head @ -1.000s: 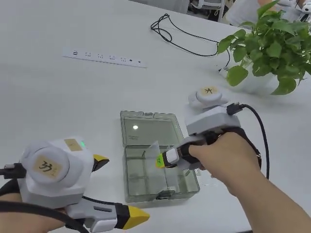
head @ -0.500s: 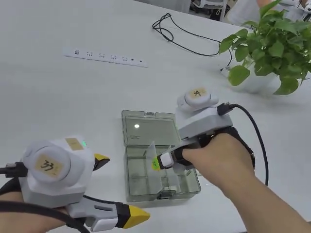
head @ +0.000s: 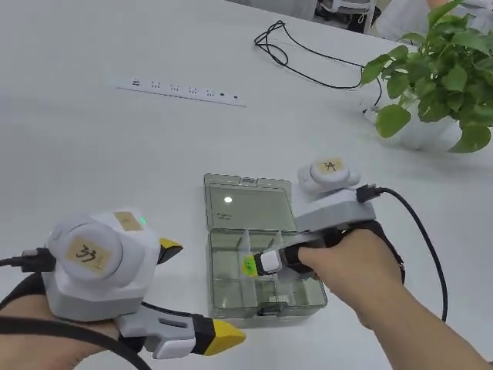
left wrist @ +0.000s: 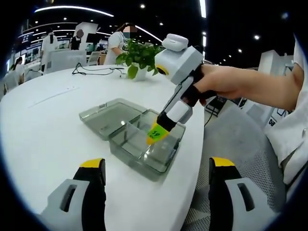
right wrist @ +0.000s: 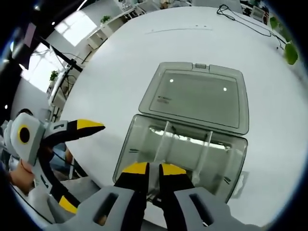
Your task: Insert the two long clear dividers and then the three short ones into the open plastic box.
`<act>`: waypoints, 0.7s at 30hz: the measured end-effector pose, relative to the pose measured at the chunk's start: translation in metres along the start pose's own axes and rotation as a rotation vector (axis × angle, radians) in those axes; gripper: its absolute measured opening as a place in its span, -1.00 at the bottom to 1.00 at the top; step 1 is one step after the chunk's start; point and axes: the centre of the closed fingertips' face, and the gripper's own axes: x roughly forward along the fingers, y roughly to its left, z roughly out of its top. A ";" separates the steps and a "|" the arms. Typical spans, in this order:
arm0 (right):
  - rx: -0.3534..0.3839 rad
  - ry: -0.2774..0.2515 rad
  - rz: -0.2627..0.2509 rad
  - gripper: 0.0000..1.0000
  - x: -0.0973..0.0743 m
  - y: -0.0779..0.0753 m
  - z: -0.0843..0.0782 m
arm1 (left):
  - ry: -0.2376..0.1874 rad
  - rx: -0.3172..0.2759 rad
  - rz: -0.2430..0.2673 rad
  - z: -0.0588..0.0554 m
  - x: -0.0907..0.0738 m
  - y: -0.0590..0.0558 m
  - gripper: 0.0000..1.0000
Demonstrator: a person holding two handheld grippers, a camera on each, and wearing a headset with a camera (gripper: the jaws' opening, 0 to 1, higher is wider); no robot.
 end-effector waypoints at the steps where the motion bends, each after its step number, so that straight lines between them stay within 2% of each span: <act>1: 0.001 -0.004 0.009 -0.81 0.000 0.001 0.000 | 0.000 -0.002 0.004 0.000 0.000 0.000 0.80; 11: 0.025 -0.071 0.131 -0.76 -0.002 0.004 0.001 | 0.002 -0.028 0.059 0.004 -0.007 0.001 0.80; 14: 0.043 -0.082 0.184 -0.66 -0.004 0.009 0.001 | -0.001 -0.042 0.085 0.005 -0.009 0.002 0.79; 21: 0.038 -0.112 0.249 -0.59 -0.015 0.014 0.003 | -0.004 -0.066 0.132 0.009 -0.011 -0.003 0.78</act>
